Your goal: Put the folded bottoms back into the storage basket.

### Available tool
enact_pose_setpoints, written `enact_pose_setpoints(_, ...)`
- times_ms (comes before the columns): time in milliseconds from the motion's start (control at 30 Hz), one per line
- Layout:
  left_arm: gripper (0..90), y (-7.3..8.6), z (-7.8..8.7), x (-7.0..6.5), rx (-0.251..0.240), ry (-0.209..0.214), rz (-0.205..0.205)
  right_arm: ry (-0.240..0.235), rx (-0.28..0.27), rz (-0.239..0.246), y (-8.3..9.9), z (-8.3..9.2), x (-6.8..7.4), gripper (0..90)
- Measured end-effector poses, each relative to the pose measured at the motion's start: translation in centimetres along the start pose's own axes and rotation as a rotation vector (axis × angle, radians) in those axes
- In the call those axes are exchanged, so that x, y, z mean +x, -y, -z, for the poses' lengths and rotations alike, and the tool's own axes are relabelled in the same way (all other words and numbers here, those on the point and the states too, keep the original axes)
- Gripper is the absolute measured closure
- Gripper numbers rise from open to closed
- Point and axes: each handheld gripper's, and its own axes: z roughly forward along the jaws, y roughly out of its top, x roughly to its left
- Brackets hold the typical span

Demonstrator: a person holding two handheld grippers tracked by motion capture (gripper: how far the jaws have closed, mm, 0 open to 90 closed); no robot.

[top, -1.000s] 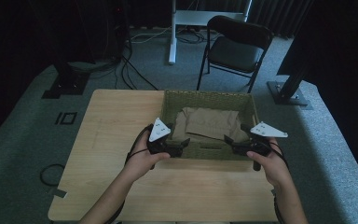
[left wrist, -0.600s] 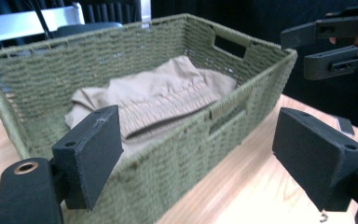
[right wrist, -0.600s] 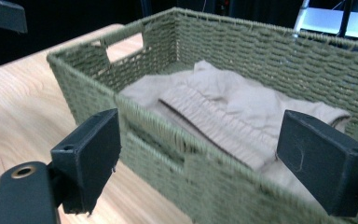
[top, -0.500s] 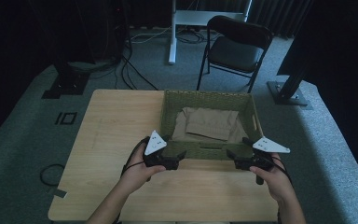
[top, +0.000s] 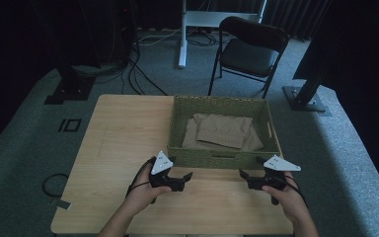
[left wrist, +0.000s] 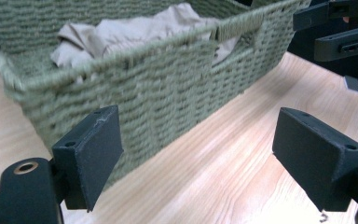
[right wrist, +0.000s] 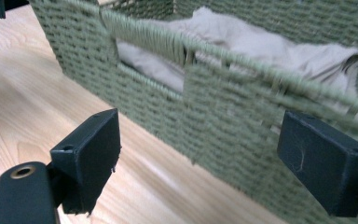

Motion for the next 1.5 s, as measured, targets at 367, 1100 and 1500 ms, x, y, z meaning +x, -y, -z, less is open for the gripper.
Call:
enact_pose_setpoints(367, 16.8, 3.0, -0.1, 0.7, 0.075, -0.027, 0.000, 0.018, 0.067, -0.014, 2.4, -0.7, -0.2, 13.0)
enact_pose_setpoints(1100, 16.8, 7.2, 0.6, 2.9, 0.177, -0.131, 0.020, 0.069, 0.183, -0.045, 6.3, -0.9, -1.2, 12.5)
enact_pose_setpoints(1500, 16.8, 7.5, 0.5, 3.0, 0.280, -0.213, 0.029, 0.101, 0.256, -0.041, 6.5, -0.9, -1.2, 13.7)
